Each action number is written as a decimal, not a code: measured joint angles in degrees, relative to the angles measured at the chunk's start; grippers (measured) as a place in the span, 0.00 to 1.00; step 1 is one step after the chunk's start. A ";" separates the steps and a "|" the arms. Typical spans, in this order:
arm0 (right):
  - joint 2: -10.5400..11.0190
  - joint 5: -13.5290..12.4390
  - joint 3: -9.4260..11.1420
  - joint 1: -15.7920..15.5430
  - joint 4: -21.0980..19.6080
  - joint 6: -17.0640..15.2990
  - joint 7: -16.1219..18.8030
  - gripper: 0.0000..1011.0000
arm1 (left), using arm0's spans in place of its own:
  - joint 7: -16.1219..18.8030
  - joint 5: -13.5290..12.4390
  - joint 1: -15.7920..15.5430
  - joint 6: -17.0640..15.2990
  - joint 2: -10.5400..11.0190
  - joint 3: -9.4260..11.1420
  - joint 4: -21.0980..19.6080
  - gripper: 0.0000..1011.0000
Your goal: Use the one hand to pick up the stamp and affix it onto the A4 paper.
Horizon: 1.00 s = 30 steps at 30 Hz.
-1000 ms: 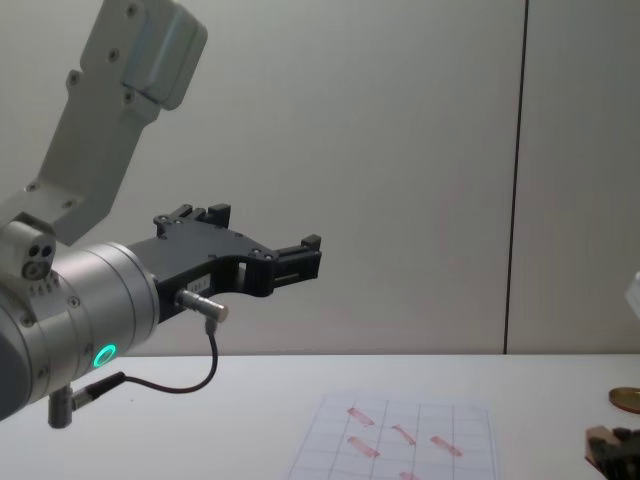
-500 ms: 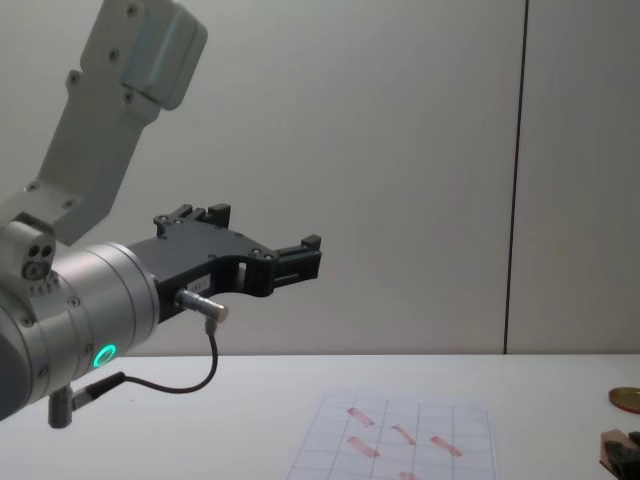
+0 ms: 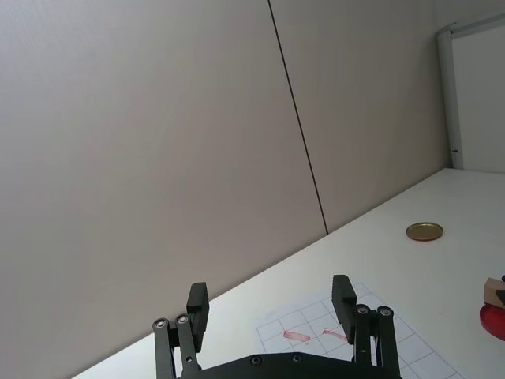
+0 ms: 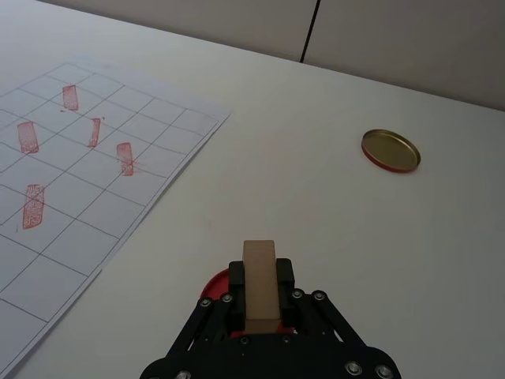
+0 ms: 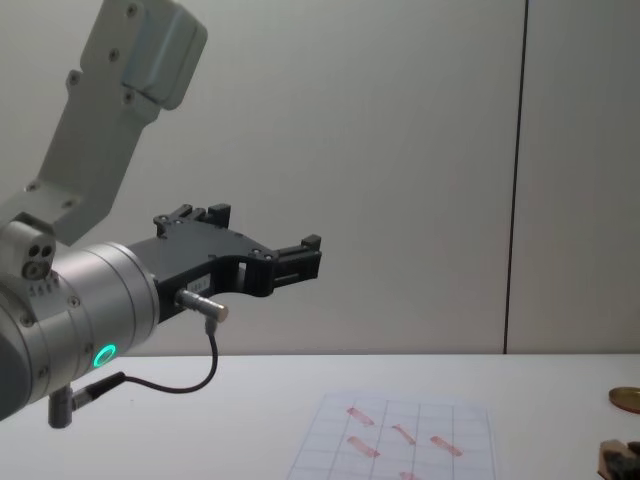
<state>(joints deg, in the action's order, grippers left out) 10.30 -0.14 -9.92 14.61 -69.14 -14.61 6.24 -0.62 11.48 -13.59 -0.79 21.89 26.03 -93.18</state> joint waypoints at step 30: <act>-1.17 -0.07 -0.89 1.09 2.30 1.06 1.04 0.56 | 0.00 0.00 0.00 0.00 0.00 0.00 0.00 0.98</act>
<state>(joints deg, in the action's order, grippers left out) 9.13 -0.21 -10.81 15.70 -66.83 -13.55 7.28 -0.62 11.48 -13.59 -0.80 21.90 26.02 -93.18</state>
